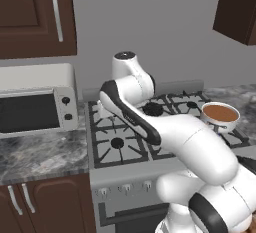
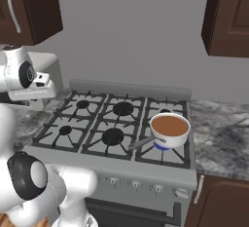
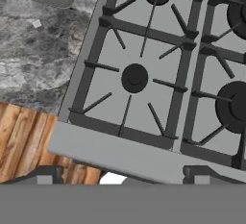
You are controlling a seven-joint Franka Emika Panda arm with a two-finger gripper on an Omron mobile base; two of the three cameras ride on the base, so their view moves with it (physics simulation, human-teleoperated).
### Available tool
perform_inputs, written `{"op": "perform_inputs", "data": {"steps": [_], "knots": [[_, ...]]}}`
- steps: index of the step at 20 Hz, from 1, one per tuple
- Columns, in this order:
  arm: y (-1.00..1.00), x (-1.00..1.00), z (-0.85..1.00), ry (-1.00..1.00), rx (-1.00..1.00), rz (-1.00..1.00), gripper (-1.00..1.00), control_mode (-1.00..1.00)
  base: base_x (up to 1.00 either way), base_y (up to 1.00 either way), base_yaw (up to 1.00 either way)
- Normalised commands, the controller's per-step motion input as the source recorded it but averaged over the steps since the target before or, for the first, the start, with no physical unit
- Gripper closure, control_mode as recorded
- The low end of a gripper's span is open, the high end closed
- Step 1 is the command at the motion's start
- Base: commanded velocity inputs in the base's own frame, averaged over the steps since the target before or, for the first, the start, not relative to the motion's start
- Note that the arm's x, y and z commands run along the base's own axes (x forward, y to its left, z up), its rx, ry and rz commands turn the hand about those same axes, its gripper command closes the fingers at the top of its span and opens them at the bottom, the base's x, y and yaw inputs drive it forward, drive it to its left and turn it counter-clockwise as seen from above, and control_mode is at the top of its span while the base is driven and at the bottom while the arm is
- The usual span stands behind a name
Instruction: Pick up the sugar cube(s) and place them in the saucepan with hot chocolate.
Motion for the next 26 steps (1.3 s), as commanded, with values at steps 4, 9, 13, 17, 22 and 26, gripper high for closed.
{"op": "perform_inputs", "data": {"steps": [4, 9, 13, 17, 22, 26], "knots": [[0.26, 0.31, -0.21, 0.00, -0.06, 0.06, -1.00, -1.00, 0.00, 0.00, 0.00], [0.43, 0.06, -0.16, 0.00, -0.05, 0.07, -1.00, -1.00, 0.00, 0.00, 0.00], [0.53, 0.05, -0.18, 0.00, -0.08, 0.08, -1.00, -1.00, 0.00, 0.00, 0.00], [0.44, 0.01, -0.22, 0.00, -0.06, 0.06, -1.00, -1.00, 0.00, 0.00, 0.00], [0.43, 0.13, -0.21, 0.00, 0.00, 0.02, -1.00, -1.00, 0.00, 0.00, 0.00], [0.46, 0.16, -0.29, 0.00, 0.00, 0.00, -1.00, -1.00, 0.00, 0.00, 0.00]]}}
